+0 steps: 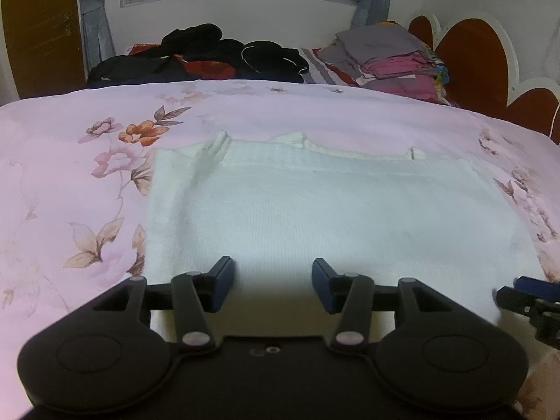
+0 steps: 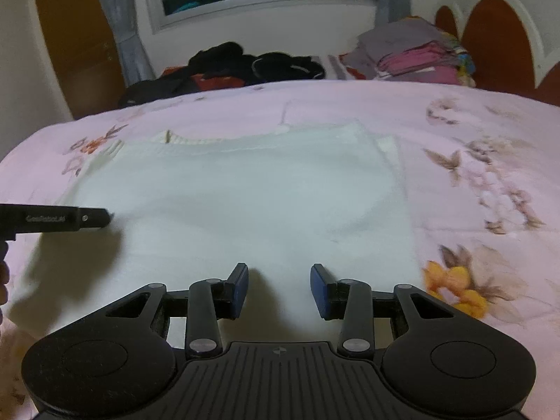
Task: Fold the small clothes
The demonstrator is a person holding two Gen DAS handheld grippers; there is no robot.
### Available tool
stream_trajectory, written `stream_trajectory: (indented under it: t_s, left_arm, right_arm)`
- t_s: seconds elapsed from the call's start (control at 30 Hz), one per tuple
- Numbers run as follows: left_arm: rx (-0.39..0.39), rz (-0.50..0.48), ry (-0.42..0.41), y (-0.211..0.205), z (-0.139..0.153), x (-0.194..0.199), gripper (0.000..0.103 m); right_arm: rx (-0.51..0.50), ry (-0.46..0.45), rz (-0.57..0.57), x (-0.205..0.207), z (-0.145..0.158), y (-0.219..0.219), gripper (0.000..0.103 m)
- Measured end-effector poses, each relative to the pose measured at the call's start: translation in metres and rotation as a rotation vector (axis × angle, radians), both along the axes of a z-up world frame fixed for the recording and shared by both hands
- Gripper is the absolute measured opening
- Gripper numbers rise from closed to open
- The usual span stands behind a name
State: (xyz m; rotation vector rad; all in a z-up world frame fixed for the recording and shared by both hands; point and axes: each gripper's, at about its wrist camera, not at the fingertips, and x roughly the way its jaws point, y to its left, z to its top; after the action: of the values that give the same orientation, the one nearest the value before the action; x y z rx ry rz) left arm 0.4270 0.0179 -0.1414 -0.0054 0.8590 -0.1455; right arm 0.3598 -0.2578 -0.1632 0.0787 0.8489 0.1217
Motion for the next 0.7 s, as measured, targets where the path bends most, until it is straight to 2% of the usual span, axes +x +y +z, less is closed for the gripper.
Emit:
stream_trajectory:
  t_s: [0.17,0.3,0.4,0.5,0.57,0.7]
  left_arm:
    - [0.006,-0.075,-0.006,0.0,0.009,-0.027,0.053]
    - [-0.001,-0.103,0.027,0.003,0.004,-0.05,0.053]
    - [0.009,-0.103,0.054,0.008,-0.002,-0.06,0.054]
    - [0.036,-0.103,0.058,0.013,-0.006,-0.064,0.054]
    - [0.023,-0.094,0.064,0.016,-0.004,-0.066,0.054]
    - [0.003,-0.076,0.078,0.019,-0.001,-0.07,0.056]
  right_arm:
    - [-0.038,0.029,-0.028,-0.01,-0.003,-0.006,0.039]
    - [-0.048,0.025,-0.048,-0.02,0.0,-0.005,0.039]
    - [-0.073,0.038,-0.054,-0.025,-0.006,-0.006,0.039]
    - [-0.048,0.037,-0.082,-0.03,0.0,-0.009,0.039]
    - [-0.035,0.025,-0.082,-0.034,0.004,-0.007,0.039]
    - [-0.075,0.05,-0.066,-0.037,-0.003,-0.001,0.039]
